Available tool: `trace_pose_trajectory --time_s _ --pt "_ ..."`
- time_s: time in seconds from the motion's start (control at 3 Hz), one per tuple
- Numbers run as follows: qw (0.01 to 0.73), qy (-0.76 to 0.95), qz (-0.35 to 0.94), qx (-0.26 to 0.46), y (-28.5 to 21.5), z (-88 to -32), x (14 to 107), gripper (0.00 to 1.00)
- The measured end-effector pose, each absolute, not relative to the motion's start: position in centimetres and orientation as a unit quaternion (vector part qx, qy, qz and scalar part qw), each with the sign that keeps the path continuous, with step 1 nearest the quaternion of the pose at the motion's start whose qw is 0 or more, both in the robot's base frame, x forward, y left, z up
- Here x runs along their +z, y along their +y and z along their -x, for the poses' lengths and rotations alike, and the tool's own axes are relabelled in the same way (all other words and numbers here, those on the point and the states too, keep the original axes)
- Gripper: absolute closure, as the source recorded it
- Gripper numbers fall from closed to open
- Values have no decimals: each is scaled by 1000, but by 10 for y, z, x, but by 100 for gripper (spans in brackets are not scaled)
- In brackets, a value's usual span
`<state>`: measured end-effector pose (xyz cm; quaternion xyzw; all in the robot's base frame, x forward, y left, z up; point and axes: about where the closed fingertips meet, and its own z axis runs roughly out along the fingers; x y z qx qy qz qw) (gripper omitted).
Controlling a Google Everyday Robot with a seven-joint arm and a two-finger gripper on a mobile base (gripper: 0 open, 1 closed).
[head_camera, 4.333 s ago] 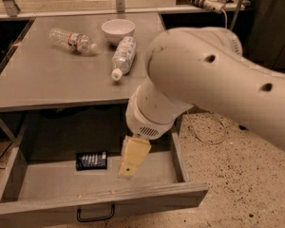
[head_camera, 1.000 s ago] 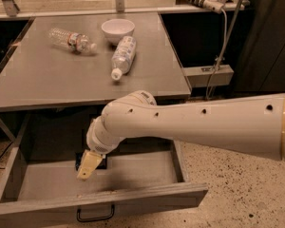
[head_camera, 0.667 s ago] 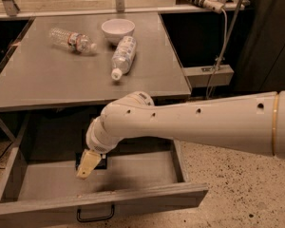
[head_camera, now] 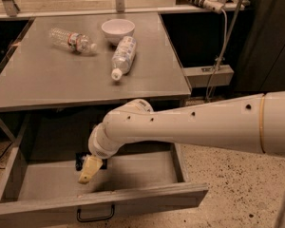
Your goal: Pick rxbar blueberry from top drawer and place on counter
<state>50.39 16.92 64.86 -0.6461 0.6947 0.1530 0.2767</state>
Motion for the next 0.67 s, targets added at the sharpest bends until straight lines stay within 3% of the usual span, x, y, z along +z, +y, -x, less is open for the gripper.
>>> trace_pose_trajectory --time_s 0.67 --pt "262 705 636 172 173 -503 615 0"
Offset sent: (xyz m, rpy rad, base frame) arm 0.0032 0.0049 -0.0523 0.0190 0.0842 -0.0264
